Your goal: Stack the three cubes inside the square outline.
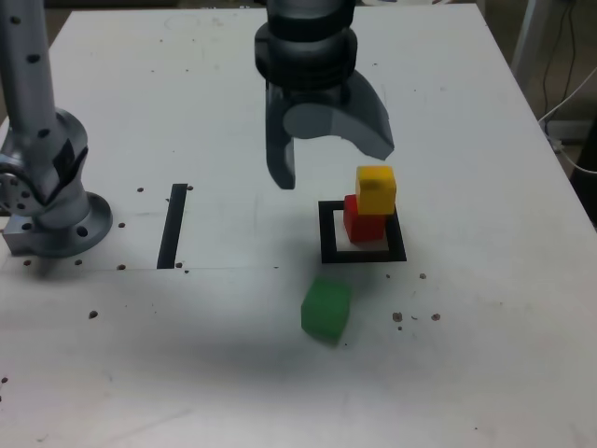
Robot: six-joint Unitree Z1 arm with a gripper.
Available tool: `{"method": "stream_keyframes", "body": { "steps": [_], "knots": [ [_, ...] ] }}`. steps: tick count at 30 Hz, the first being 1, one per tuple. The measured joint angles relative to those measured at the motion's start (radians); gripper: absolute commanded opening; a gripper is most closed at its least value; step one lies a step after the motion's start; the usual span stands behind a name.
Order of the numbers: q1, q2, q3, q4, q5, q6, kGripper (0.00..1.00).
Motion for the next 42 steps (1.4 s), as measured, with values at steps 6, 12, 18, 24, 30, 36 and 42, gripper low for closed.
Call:
{"method": "stream_keyframes", "body": {
  "steps": [6, 12, 18, 24, 30, 36, 42],
  "knots": [
    [-0.063, -0.005, 0.029, -0.031, -0.012, 0.059, 0.99],
    [-0.103, 0.014, 0.066, -0.057, -0.015, 0.060, 0.99],
    [-0.153, 0.079, 0.072, -0.080, -0.052, 0.070, 0.99],
    [-0.220, 0.134, 0.050, -0.119, -0.067, 0.077, 0.98],
    [-0.226, 0.141, 0.072, -0.148, -0.085, 0.085, 0.89],
    [-0.242, 0.141, 0.103, -0.200, -0.094, 0.094, 0.80],
    [-0.266, 0.152, 0.111, -0.247, -0.117, 0.112, 0.62]
  ]
}}
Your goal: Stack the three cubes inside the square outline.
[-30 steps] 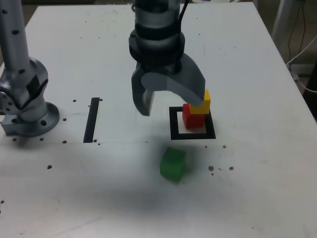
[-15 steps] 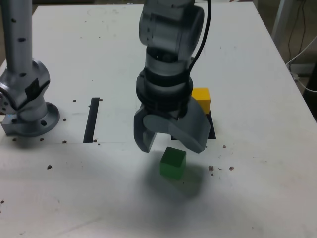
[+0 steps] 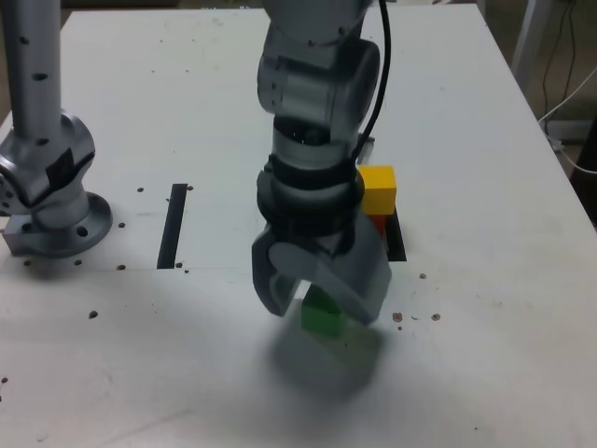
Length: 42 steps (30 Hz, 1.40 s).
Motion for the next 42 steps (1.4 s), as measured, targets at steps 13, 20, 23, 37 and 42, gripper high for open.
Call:
{"method": "stream_keyframes", "body": {
  "steps": [13, 20, 23, 37, 42],
  "knots": [
    [-0.026, 0.008, -0.004, -0.004, 0.046, -0.002, 0.48],
    [-0.026, 0.009, -0.005, -0.005, 0.078, -0.004, 0.39],
    [-0.026, 0.009, -0.009, -0.009, 0.078, 0.008, 0.38],
    [-0.025, 0.004, -0.023, 0.008, 0.060, 0.036, 0.11],
    [-0.025, -0.026, -0.040, 0.055, 0.073, 0.032, 0.05]
  ]
}}
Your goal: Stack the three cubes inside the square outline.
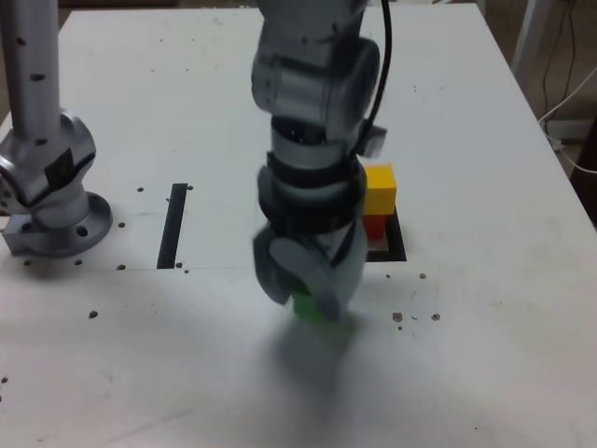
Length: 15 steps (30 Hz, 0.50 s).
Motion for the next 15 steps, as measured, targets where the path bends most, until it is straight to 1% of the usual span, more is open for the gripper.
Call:
{"method": "stream_keyframes", "body": {
  "steps": [2, 6, 11, 15],
  "knots": [
    [0.000, -0.014, -0.017, 0.043, 0.001, -0.004, 0.05],
    [0.001, -0.063, -0.083, 0.169, 0.007, -0.011, 0.05],
    [0.004, -0.133, -0.165, 0.318, 0.013, -0.016, 0.01],
    [0.020, -0.164, -0.251, 0.436, 0.012, -0.016, 0.00]
  ]
}}
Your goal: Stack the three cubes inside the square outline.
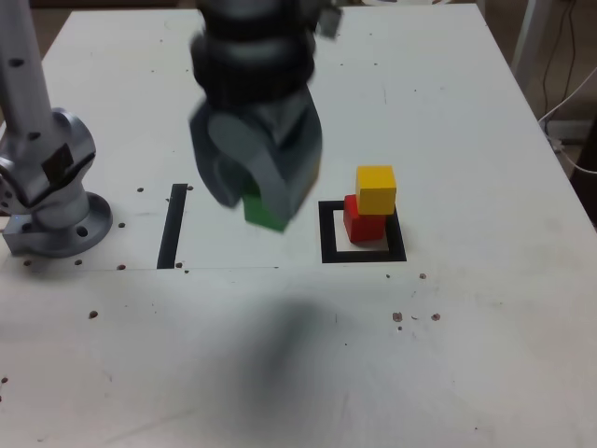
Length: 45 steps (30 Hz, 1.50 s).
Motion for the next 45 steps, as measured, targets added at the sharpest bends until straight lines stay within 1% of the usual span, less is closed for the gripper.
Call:
{"method": "stream_keyframes", "body": {
  "steps": [2, 6, 10, 15, 23, 29, 36, 41, 45],
  "knots": [
    [0.018, -0.005, -0.052, 0.022, 0.000, -0.003, 0.00],
    [0.078, -0.006, -0.116, 0.028, 0.001, -0.022, 0.00],
    [0.146, 0.001, -0.159, 0.028, 0.018, -0.046, 0.00],
    [0.238, 0.054, -0.194, 0.026, 0.022, -0.058, 0.00],
    [0.344, 0.117, -0.235, 0.023, 0.009, -0.071, 0.00],
    [0.366, 0.150, -0.246, 0.018, 0.003, -0.077, 0.00],
    [0.366, 0.180, -0.218, -0.009, -0.017, -0.078, 0.01],
    [0.366, 0.187, -0.197, -0.020, -0.018, -0.078, 0.02],
    [0.366, 0.197, -0.197, -0.049, -0.018, -0.076, 0.02]
  ]
}}
